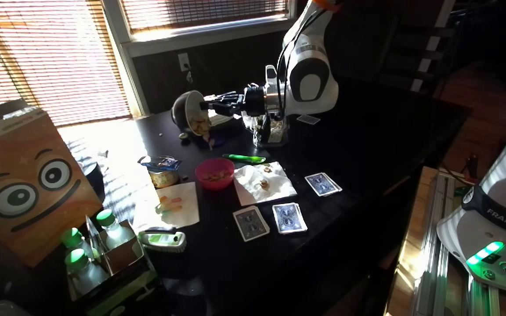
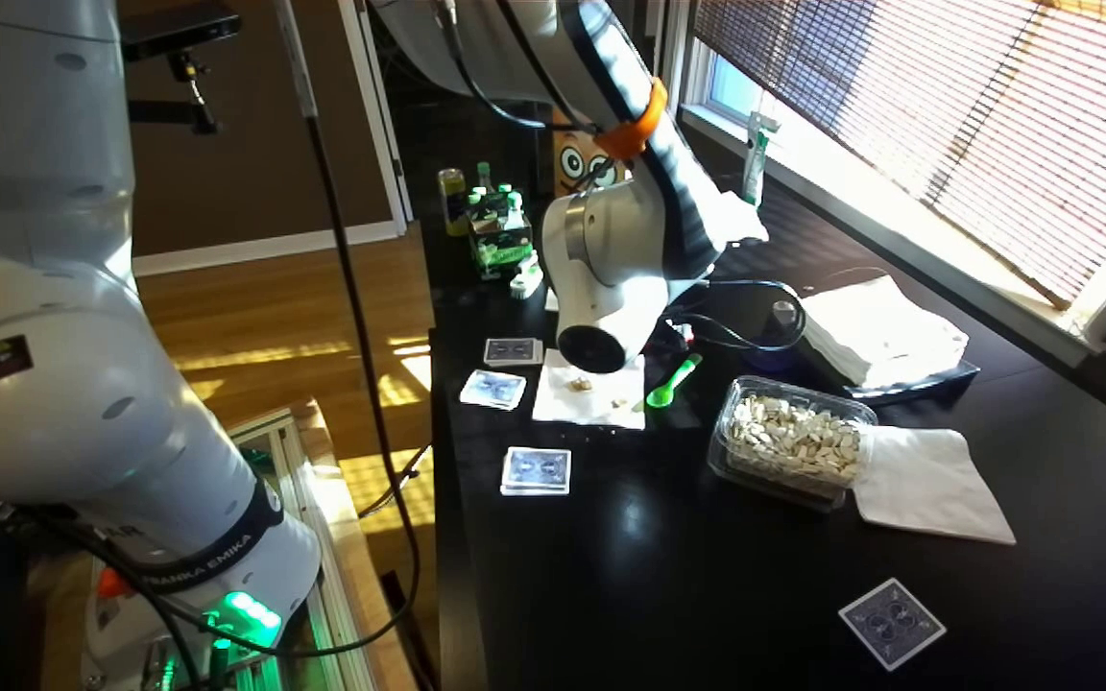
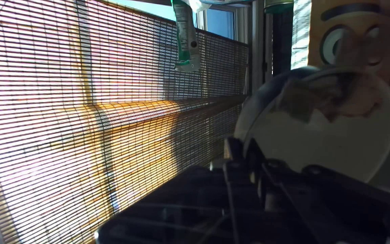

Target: Shift the pink bowl, then pour the black bowl's contents into it

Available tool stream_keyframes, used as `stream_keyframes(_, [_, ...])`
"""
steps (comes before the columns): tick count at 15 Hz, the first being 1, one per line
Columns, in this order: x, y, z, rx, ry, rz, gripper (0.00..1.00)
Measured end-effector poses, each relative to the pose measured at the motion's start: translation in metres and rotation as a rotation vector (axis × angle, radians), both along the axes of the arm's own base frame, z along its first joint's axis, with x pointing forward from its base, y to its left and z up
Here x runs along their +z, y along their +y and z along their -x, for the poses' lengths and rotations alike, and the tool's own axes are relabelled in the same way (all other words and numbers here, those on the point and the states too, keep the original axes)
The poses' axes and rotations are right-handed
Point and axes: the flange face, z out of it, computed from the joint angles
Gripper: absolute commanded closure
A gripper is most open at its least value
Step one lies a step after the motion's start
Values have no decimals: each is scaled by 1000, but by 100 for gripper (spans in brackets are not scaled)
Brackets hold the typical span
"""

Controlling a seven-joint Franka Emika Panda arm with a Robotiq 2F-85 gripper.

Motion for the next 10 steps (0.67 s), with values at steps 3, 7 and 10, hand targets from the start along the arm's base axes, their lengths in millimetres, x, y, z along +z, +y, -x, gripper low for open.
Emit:
stream_keyframes(3, [0, 0, 0, 4, -6, 0, 98])
stream_keyframes(7, [-2, 2, 0, 12, -8, -1, 98])
stream_keyframes(10, [-4, 5, 0, 20, -10, -3, 98])
